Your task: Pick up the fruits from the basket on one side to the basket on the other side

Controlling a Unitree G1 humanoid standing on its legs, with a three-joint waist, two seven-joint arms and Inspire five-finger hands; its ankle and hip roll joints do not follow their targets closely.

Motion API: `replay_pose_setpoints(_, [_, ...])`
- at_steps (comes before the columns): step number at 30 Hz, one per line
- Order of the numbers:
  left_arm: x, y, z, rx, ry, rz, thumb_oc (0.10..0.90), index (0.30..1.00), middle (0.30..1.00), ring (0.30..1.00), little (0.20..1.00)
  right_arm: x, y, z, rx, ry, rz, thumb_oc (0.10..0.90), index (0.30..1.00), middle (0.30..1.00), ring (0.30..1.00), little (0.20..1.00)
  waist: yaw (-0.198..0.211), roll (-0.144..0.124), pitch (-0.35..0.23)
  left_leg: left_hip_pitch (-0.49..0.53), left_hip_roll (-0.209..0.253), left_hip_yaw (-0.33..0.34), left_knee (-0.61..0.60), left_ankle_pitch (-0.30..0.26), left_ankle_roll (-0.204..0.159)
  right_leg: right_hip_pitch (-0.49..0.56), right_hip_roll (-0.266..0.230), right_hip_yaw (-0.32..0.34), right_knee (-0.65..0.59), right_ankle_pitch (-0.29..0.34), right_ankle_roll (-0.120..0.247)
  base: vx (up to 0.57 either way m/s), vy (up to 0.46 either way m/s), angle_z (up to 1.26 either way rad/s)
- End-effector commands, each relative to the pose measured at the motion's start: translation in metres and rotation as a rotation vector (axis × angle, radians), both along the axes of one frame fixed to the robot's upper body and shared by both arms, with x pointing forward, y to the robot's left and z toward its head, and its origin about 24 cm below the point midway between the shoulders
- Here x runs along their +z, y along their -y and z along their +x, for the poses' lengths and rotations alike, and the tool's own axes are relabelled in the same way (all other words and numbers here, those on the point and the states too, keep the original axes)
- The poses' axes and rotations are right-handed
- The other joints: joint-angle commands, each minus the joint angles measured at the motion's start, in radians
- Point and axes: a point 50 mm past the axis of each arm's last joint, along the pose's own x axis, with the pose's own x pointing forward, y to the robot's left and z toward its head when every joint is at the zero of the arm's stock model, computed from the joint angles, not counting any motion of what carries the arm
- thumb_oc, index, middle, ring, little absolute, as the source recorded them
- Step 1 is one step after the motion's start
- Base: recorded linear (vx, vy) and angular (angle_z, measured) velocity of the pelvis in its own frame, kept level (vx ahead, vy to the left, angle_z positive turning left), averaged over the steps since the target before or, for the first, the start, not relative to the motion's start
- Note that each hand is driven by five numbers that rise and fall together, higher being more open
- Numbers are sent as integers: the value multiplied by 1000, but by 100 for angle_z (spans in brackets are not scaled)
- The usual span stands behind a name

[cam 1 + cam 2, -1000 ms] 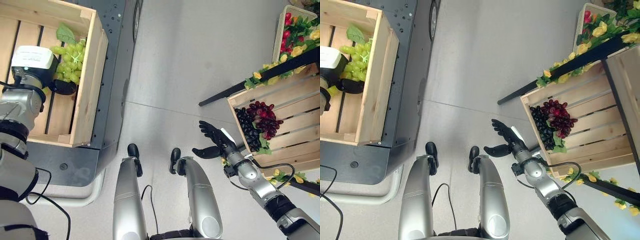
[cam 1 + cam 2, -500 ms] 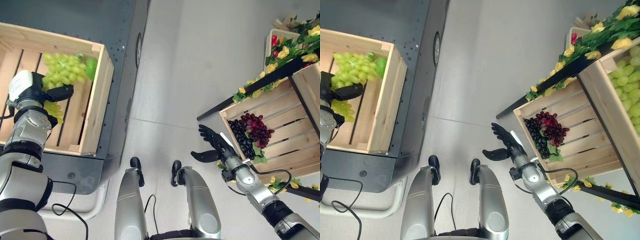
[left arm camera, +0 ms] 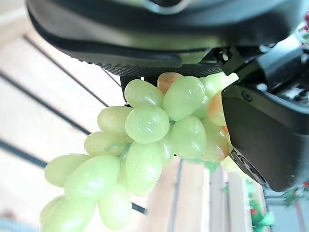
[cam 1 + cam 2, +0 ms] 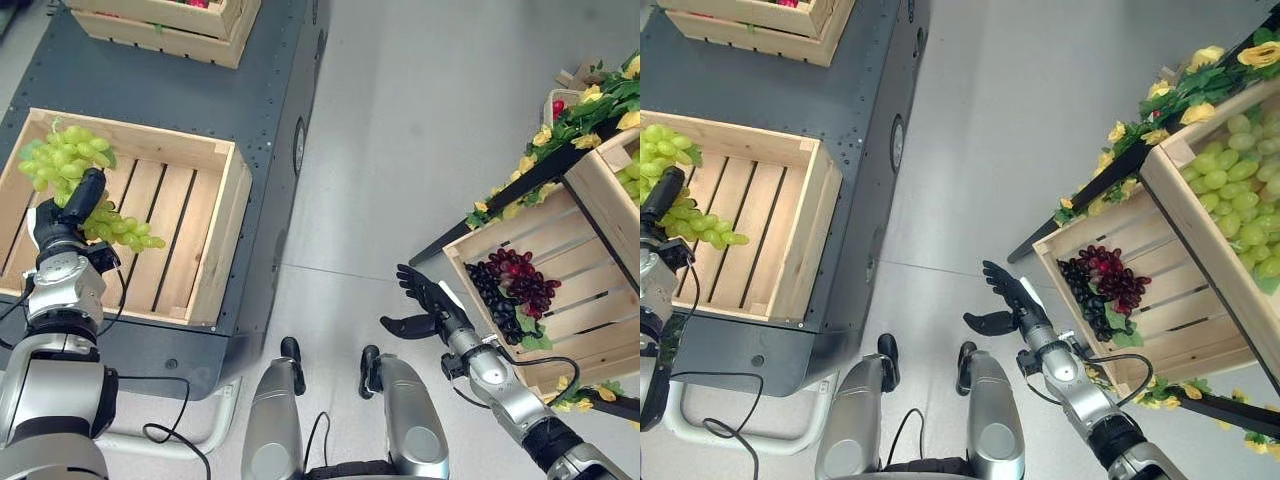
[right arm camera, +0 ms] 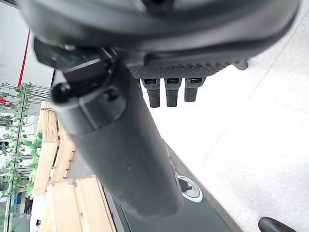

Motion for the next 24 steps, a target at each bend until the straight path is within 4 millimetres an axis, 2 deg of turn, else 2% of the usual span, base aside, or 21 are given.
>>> replay_pose_setpoints(1, [58,5,4,-79,341,85,400,300,300,300,300,34,1,5,-21,224,61,800,900,900,900,900,7,78,-108,167,-104,26,-106,-137,68,72,1,-31,-56,24,-2,29,-87,5])
replay_pose_setpoints(7, [66,33,9,-246,417,164,400,300,300,300,300,36,-14,1,63,218,136,800,900,900,900,900,31,106,-181,254,-125,-3,-215,-107,55,178,12,-55,-176,49,14,39,-107,8])
replay_pose_setpoints(9, [67,51,11,-336,431,236,400,300,300,300,300,41,-22,2,124,222,172,800,900,900,900,900,43,119,-223,291,-127,-12,-273,-74,48,230,23,-77,-250,77,8,47,-114,16])
replay_pose_setpoints(10, [67,51,11,-337,429,236,400,300,300,300,300,41,-22,2,124,220,172,800,900,900,900,900,43,119,-224,302,-129,-20,-275,-86,44,240,24,-71,-249,64,15,8,-131,12])
replay_pose_setpoints(11, [68,64,13,-391,441,287,400,300,300,300,300,45,-27,4,163,223,201,800,900,900,900,900,52,124,-250,312,-129,-24,-300,-62,42,260,29,-85,-287,84,5,44,-138,8])
replay_pose_setpoints(13, [67,80,16,-449,453,337,400,300,300,300,300,51,-33,6,202,223,235,800,900,900,900,900,61,127,-279,334,-129,-36,-325,-50,35,292,38,-90,-326,89,0,10,-165,8])
replay_pose_setpoints(19, [73,109,21,-563,450,493,400,300,300,300,300,70,-46,16,301,235,315,800,900,900,900,900,75,127,-346,382,-125,-71,-418,2,10,362,62,-97,-448,124,-5,-9,-164,7])
replay_pose_setpoints(24, [84,131,26,-645,460,607,400,300,300,300,300,82,-56,23,385,170,516,800,900,900,900,900,79,130,-394,417,-124,-87,-523,55,-11,411,84,-95,-575,179,1,-49,-151,1])
